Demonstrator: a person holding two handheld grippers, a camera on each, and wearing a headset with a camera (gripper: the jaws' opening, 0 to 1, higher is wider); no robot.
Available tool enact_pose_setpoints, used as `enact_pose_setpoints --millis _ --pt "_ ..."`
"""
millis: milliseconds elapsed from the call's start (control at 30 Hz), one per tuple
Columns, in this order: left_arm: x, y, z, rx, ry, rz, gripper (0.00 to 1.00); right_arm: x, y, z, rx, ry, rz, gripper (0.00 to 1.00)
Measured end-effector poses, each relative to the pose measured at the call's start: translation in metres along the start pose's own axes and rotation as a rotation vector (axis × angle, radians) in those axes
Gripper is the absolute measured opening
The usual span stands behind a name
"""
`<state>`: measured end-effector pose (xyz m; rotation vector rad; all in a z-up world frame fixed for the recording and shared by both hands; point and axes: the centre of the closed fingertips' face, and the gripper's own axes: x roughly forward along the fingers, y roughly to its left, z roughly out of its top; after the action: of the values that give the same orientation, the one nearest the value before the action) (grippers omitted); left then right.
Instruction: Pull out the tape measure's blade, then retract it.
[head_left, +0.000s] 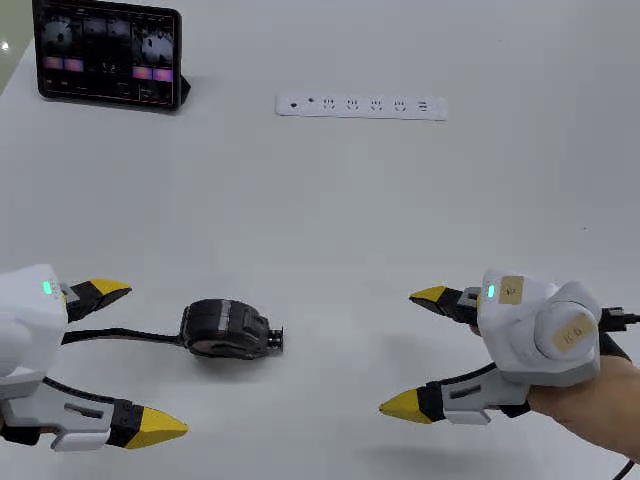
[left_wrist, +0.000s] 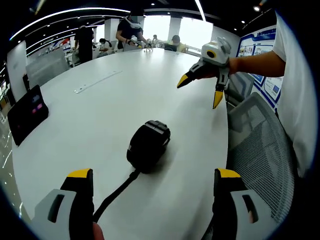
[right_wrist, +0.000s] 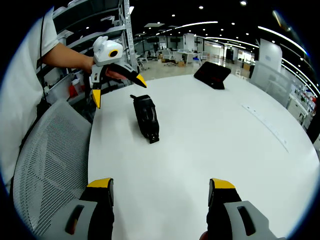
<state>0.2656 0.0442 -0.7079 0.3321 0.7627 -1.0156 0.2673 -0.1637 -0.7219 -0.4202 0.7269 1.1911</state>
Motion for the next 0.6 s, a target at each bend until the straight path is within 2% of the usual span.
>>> enact_pose_setpoints --millis 233,367,500,600 --pt "0.007 0.002 0.002 0.026 0.017 -0.023 0.99 0.011 -0.001 0.004 -0.023 0.009 0.025 0.76" --pt "0.011 0.005 0.001 0.06 0.04 -0.036 0.99 0.017 -0.003 0.006 -0.039 0.016 0.036 0.76" --pt "0.016 0.008 0.004 0.084 0.054 -0.044 0.95 0.022 -0.004 0.009 -0.051 0.02 0.047 0.76" --pt "0.02 0.012 0.003 0.109 0.079 -0.05 0.9 0.026 -0.005 0.011 -0.063 0.026 0.055 0.76"
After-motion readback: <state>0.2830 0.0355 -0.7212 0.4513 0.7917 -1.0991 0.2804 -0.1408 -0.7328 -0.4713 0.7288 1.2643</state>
